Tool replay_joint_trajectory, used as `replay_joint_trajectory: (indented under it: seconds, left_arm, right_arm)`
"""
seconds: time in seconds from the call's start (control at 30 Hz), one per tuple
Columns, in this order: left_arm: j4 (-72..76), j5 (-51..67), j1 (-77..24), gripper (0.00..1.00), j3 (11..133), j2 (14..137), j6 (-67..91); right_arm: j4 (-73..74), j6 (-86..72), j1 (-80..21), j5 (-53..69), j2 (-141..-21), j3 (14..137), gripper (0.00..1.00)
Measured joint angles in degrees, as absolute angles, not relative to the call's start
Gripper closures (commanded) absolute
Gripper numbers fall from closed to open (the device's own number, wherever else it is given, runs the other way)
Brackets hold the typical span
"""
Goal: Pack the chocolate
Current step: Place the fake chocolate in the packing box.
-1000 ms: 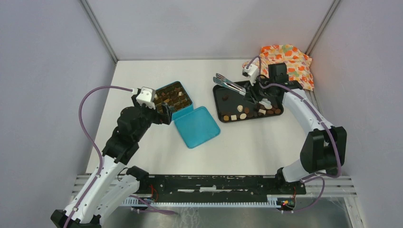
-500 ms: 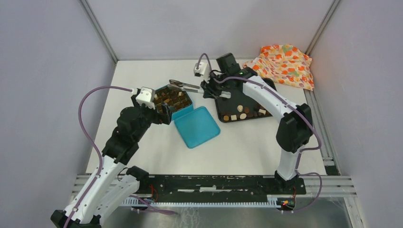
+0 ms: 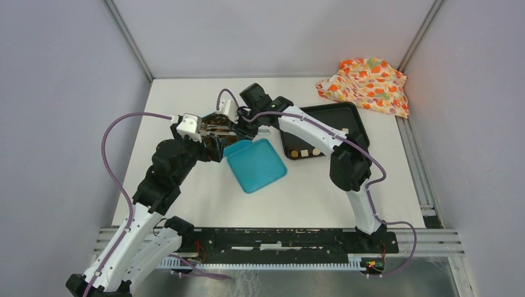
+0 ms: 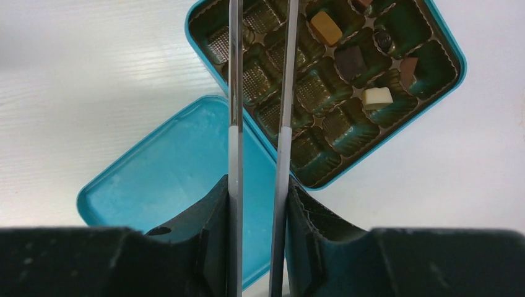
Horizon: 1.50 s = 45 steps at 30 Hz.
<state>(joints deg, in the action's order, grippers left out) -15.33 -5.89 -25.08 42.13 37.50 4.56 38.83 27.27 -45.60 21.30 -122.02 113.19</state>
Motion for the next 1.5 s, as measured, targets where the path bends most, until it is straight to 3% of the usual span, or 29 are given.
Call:
replay_joint_trajectory:
  seconds: [0.43,1.0,1.5]
  left_arm:
    - [-15.31,-5.89,-25.08,0.0,42.13,37.5,4.56]
    - [-15.31,-5.91,-25.08,0.0,42.13,37.5,4.56]
    - [-15.31,-5.93,-25.08,0.0,42.13,37.43,4.56]
  right_arm:
    - [38.61,26.72,-46.5,15.16,-126.5,115.44,0.83]
    - [38.3,26.68,-46.5,12.99,-128.49,116.25,0.6]
    - [38.28,26.65,-46.5,12.99,-128.49,116.25,0.61]
